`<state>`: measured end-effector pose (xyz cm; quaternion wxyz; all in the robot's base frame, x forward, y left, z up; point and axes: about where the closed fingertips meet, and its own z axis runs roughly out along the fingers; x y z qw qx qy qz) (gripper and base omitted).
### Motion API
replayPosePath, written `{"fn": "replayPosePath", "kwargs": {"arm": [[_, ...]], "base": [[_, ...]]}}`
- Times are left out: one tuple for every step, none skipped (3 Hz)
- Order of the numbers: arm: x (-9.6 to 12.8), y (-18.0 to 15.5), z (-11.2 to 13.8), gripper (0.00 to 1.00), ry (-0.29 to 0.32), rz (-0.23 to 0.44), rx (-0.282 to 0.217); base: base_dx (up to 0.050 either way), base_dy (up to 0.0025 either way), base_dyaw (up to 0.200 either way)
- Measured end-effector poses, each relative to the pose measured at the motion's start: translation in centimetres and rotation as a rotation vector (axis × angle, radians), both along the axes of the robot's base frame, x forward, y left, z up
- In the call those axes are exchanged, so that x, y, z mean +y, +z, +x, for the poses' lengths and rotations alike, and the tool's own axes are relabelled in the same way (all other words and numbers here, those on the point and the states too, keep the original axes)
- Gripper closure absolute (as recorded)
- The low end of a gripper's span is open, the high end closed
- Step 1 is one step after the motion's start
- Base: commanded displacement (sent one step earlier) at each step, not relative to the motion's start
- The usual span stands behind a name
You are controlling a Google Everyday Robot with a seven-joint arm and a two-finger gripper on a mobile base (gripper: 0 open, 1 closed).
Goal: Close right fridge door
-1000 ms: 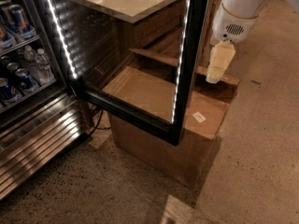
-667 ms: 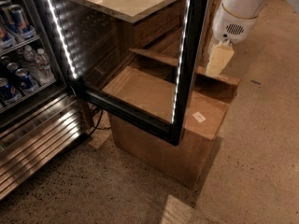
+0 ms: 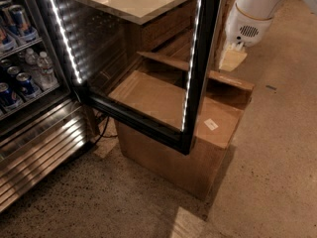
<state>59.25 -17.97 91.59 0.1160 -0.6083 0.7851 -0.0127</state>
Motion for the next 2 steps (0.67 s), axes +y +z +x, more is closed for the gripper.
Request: {"fn": "replayPosePath", "kwargs": {"arm": [[0.0,0.0,0.01,1.0,0.0,0.0,0.0],[0.0,0.0,0.01,1.0,0.0,0.0,0.0]], "base": [[0.0,0.0,0.0],[0.0,0.0,0.0]]}}
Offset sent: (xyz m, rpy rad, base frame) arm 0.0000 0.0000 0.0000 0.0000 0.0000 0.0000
